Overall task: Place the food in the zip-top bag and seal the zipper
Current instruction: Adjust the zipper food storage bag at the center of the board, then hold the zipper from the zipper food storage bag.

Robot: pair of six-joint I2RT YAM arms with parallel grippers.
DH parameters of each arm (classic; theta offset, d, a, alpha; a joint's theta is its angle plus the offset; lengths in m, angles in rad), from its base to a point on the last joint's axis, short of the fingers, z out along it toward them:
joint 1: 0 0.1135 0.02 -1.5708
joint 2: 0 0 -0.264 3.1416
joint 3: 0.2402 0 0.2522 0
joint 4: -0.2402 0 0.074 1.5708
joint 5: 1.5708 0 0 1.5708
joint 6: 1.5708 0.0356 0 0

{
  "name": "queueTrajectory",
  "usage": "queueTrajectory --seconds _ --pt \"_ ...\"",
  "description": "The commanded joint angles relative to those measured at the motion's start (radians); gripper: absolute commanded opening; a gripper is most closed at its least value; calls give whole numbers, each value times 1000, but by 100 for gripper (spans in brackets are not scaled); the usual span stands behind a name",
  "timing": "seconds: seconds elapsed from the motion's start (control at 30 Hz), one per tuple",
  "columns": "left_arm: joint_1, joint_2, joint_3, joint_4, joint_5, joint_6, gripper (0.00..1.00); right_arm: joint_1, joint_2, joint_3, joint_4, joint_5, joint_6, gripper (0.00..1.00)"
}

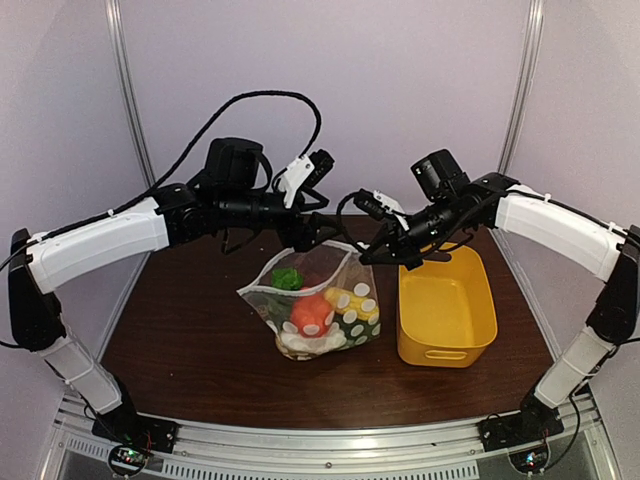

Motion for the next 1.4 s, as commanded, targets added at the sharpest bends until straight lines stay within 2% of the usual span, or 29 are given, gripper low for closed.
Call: queueTrajectory --seconds 0.0,0.1,0.37,0.6,0.73,1.0,1.27,1.37 --pt "-1 45 57 -6 168 -42 67 3 -37 16 4 -7 25 0" --pt "-1 74 84 -15 176 -60 56 3 -36 20 8 -15 38 0" --pt "-1 153 179 -111 190 -62 46 4 -48 16 21 -13 51 0" --pt "-1 192 209 -149 194 -101 46 4 -58 7 32 1 62 0" --pt "-2 193 196 -119 247 -131 58 3 -68 -11 56 -11 77 0" --pt "-2 188 183 -92 270 -115 55 3 -52 -19 62 -15 96 0" --pt "-7 157 110 -3 271 -119 63 1 -51 -27 78 -10 119 0" --pt "-24 161 105 3 227 -113 57 -2 -51 -29 85 -16 126 0"
